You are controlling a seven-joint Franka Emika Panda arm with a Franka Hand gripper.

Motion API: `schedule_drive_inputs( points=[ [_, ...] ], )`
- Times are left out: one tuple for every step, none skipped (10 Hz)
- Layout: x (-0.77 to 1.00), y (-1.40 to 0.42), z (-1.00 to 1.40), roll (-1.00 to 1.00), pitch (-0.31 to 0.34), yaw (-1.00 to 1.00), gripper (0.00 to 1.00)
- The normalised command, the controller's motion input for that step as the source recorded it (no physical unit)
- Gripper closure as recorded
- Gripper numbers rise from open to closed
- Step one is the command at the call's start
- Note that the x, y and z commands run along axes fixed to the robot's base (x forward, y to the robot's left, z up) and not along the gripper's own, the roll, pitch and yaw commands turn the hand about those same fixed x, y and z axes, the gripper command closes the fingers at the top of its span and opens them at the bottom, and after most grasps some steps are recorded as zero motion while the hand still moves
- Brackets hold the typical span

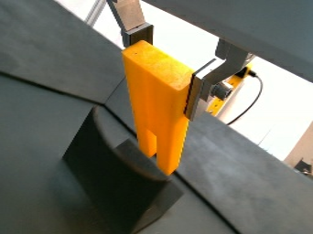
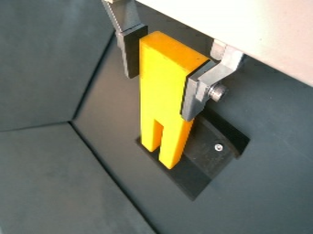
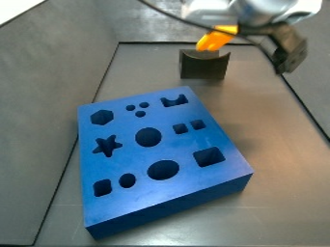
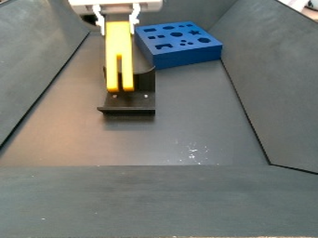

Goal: Pick up the double-square object. Move up. Place the double-square object on the fixture. Regrasp the double-square object. Move to above the board. Insert the double-square object.
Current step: Move to above the board.

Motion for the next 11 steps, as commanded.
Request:
schedule_drive_inputs(
  points=[
    [0.23,-0.15,1.0,0.1,0.091,-0.05,1.0],
    [0.23,-0.15,1.0,0.09,0.109,-0.03,1.0],
    [0.22,-0.14,1.0,0.09,0.127,-0.01,1.0],
    [0.21,-0.14,1.0,0.08,0.14,0.01,1.0],
    [0.2,-0.13,1.0,0.07,0.146,0.04,1.0],
    [0.2,-0.13,1.0,0.06,0.152,0.06,1.0],
    [0.19,-0.12,1.0,0.05,0.154,0.08,1.0],
    [0.18,-0.12,1.0,0.05,0.152,0.1,1.0],
    [0.17,-0.11,1.0,0.05,0.148,0.1,1.0],
    [0.16,-0.1,1.0,0.04,0.138,0.12,1.0],
    [0.15,-0.1,1.0,0.04,0.126,0.12,1.0]
  ],
)
